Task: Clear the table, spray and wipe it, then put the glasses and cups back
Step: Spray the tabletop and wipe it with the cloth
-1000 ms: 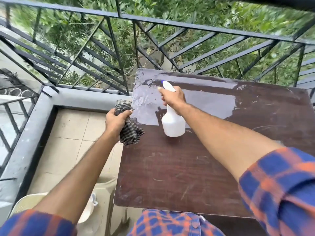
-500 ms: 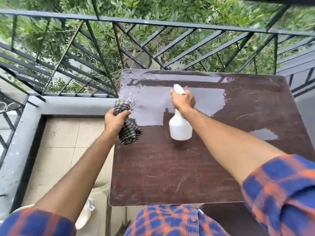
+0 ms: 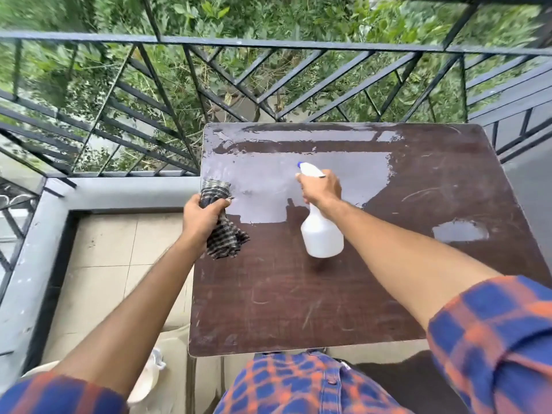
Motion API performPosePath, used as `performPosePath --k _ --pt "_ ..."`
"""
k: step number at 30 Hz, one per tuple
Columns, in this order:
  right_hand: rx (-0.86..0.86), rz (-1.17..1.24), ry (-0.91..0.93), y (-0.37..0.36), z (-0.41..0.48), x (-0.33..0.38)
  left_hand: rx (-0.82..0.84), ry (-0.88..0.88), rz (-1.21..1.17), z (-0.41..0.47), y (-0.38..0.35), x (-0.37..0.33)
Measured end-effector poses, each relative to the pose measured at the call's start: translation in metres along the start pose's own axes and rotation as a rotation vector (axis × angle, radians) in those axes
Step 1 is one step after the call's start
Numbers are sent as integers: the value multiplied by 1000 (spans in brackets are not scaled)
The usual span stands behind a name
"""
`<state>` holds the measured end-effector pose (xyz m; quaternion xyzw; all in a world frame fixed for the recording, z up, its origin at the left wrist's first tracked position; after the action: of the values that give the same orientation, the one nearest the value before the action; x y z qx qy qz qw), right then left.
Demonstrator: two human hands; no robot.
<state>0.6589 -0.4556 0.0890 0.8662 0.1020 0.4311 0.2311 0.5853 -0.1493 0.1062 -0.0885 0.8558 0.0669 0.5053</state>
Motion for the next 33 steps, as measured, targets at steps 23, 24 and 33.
performPosePath --k 23,24,33 --pt "-138 -20 -33 41 -47 -17 -48 66 -78 -42 28 36" --pt "-180 -38 -46 54 -46 -23 -38 64 -71 -41 25 35" --pt "-75 -149 -27 40 -59 -31 25 63 -60 -40 12 34"
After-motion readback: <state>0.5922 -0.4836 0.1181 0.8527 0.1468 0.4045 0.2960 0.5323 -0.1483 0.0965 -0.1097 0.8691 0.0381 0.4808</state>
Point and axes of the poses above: each hand's wrist, its own z-axis towards the middle knuckle, its own y-axis out of the back of the hand, x = y × z, the point moved 8 cm from there along z, towards the middle knuckle, and after that the axes turned 7 degrees about x, right-handed, at the moved point
